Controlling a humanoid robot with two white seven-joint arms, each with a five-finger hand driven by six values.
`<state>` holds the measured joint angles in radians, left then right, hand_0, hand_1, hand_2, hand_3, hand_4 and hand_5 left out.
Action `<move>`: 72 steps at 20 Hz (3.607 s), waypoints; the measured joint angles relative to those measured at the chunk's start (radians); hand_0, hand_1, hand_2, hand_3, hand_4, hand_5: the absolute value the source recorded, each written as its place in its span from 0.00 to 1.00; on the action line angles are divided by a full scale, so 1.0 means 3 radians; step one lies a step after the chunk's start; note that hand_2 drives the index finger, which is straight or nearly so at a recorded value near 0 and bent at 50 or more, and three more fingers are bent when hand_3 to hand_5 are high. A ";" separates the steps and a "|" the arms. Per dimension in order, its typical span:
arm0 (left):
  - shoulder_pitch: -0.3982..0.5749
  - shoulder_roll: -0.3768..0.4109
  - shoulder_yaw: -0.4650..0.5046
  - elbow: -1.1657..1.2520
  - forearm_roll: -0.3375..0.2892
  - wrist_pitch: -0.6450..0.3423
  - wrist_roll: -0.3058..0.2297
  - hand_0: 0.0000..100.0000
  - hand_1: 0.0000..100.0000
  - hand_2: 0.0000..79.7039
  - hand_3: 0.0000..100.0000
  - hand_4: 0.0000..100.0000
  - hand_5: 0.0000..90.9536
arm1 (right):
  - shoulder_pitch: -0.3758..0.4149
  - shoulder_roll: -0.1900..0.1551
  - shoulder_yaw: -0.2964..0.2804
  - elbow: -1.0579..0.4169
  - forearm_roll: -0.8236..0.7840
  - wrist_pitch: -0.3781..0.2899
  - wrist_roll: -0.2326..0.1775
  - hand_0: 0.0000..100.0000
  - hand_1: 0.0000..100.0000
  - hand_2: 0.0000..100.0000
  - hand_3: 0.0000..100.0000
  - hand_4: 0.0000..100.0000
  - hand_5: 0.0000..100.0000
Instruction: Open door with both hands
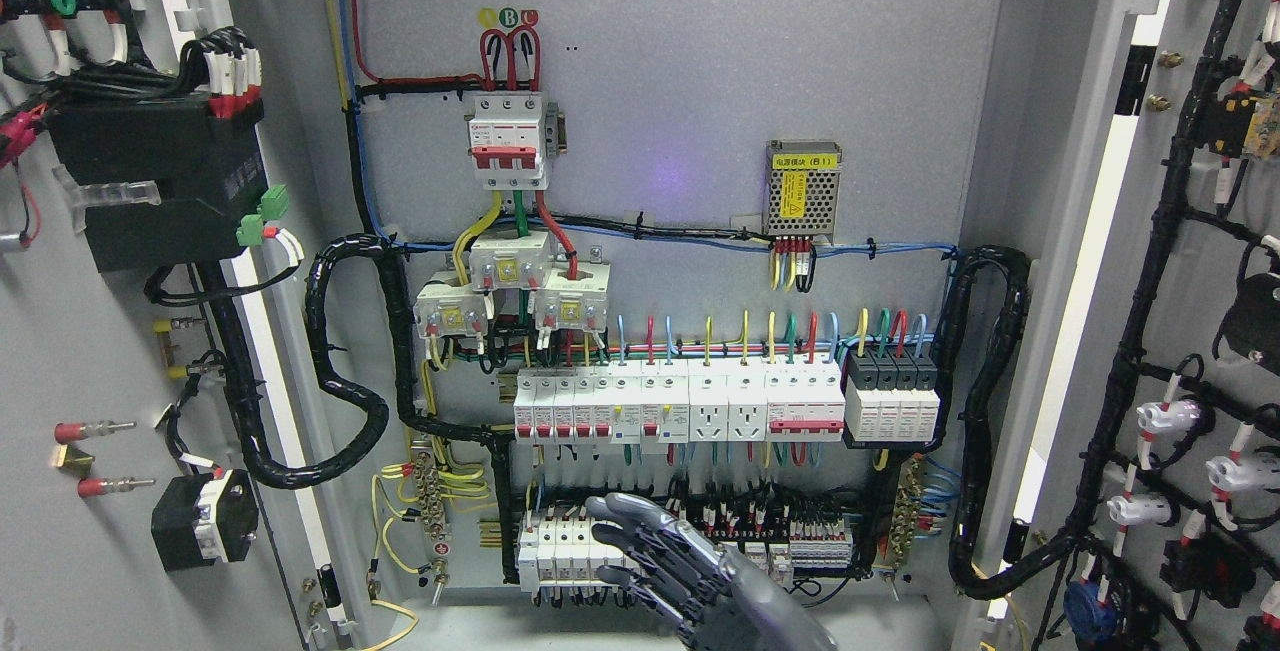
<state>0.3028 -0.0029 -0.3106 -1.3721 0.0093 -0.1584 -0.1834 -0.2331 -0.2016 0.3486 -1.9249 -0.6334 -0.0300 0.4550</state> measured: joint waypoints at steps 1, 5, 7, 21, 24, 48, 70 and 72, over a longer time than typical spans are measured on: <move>-0.0012 0.0021 -0.0013 -0.0124 -0.0032 -0.0090 0.0000 0.12 0.56 0.00 0.00 0.00 0.00 | 0.0066 -0.0023 -0.0048 -0.0044 0.0002 -0.0109 -0.0001 0.10 0.13 0.00 0.00 0.00 0.00; -0.0059 0.0144 -0.0049 -0.0605 -0.0113 -0.0362 -0.0001 0.12 0.56 0.00 0.00 0.00 0.00 | 0.0335 -0.0106 -0.0236 -0.0199 0.0007 -0.0518 -0.0020 0.10 0.13 0.00 0.00 0.00 0.00; -0.0073 0.0212 -0.0057 -0.0824 -0.0136 -0.0509 -0.0009 0.12 0.56 0.00 0.00 0.00 0.00 | 0.0467 -0.0138 -0.0331 -0.0254 0.0007 -0.0672 0.0013 0.10 0.13 0.00 0.00 0.00 0.00; 0.0092 0.0489 0.0264 -0.1795 -0.0193 -0.2011 0.0014 0.12 0.56 0.00 0.00 0.00 0.00 | 0.0959 -0.0275 -0.1207 -0.0468 0.0005 -0.1131 0.0054 0.10 0.13 0.00 0.00 0.00 0.00; 0.0146 0.0498 0.0361 -0.1891 -0.0186 -0.2031 0.0014 0.12 0.56 0.00 0.00 0.00 0.00 | 0.1056 -0.0292 -0.1393 -0.0489 0.0000 -0.1135 0.0037 0.10 0.13 0.00 0.00 0.00 0.00; 0.0001 0.0360 0.1331 -0.2243 0.0134 -0.2047 -0.0006 0.12 0.56 0.00 0.00 0.00 0.00 | 0.1483 -0.0289 -0.2197 -0.0536 -0.0219 -0.1095 0.0017 0.10 0.13 0.00 0.00 0.00 0.00; 0.0155 0.0577 0.2379 -0.2051 0.0935 -0.2047 -0.0016 0.12 0.56 0.00 0.00 0.00 0.00 | 0.1563 -0.0301 -0.2592 -0.0248 -0.0528 -0.1076 0.0023 0.10 0.13 0.00 0.00 0.00 0.00; 0.0156 0.0626 0.2476 -0.1977 0.1031 -0.2047 -0.0017 0.12 0.56 0.00 0.00 0.00 0.00 | 0.1573 -0.0308 -0.2626 -0.0225 -0.0576 -0.1076 0.0030 0.10 0.13 0.00 0.00 0.00 0.00</move>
<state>0.3496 0.1850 0.4324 -1.9653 0.3185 -0.7724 -0.1883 0.2387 -0.2942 -0.4393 -1.9924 -0.8062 -0.3527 0.4640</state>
